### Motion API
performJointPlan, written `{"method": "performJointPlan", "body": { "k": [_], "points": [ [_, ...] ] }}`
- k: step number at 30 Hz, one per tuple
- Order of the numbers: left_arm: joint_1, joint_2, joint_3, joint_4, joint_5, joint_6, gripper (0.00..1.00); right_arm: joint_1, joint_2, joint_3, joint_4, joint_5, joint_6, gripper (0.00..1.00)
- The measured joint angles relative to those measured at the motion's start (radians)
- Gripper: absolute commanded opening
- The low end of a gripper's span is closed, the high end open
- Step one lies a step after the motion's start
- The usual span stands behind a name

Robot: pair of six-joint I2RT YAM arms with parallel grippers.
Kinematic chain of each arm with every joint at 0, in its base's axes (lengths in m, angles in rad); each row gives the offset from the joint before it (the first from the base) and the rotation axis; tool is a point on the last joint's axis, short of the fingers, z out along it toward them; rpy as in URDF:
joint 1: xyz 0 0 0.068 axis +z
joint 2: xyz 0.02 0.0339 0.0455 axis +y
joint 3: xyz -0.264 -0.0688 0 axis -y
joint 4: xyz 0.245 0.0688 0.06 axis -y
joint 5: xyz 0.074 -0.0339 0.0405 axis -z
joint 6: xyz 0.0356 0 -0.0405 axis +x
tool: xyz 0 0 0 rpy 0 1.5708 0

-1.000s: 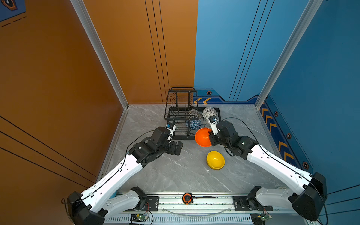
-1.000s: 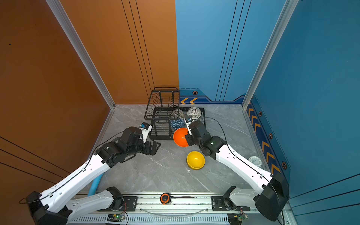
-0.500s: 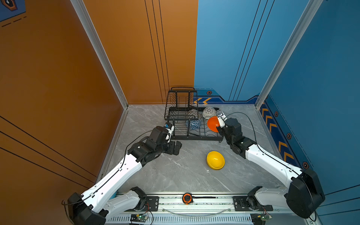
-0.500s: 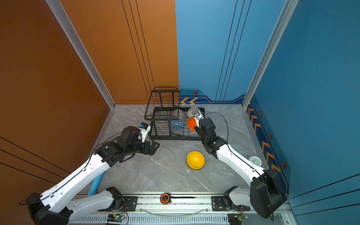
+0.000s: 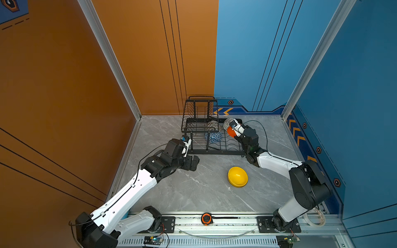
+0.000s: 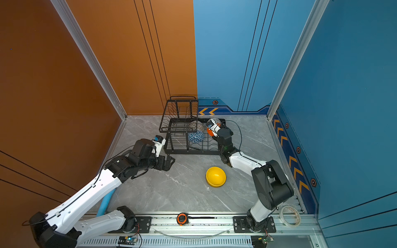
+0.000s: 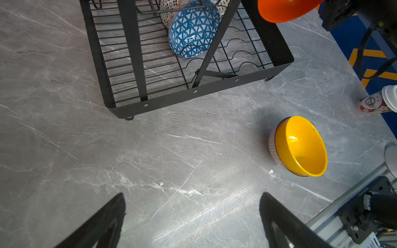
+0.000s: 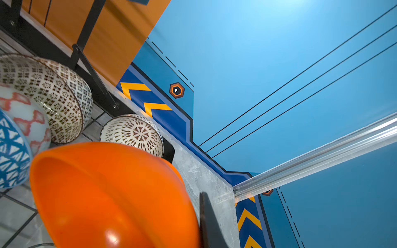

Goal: Load bowls into a dish rack
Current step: Place the bowl in the dish rack.

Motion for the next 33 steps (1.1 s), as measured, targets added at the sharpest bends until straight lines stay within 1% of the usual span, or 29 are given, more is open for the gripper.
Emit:
{"method": "performJointPlan", "body": {
  "k": [9,14,23,33],
  "points": [
    [0.006,0.037,0.042,-0.014,0.011,0.016,0.98,-0.009,0.175,0.07,0.126,-0.041,-0.117,0.0],
    [0.008,0.045,0.057,-0.022,0.018,0.019,0.98,-0.017,0.248,0.093,0.185,-0.061,-0.189,0.0],
    [0.019,0.05,0.072,-0.06,0.021,0.027,0.98,-0.058,0.298,0.108,0.248,-0.094,-0.276,0.0],
    [0.026,0.051,0.092,-0.086,0.026,0.032,0.98,-0.061,0.399,0.16,0.298,-0.116,-0.375,0.0]
  ]
}}
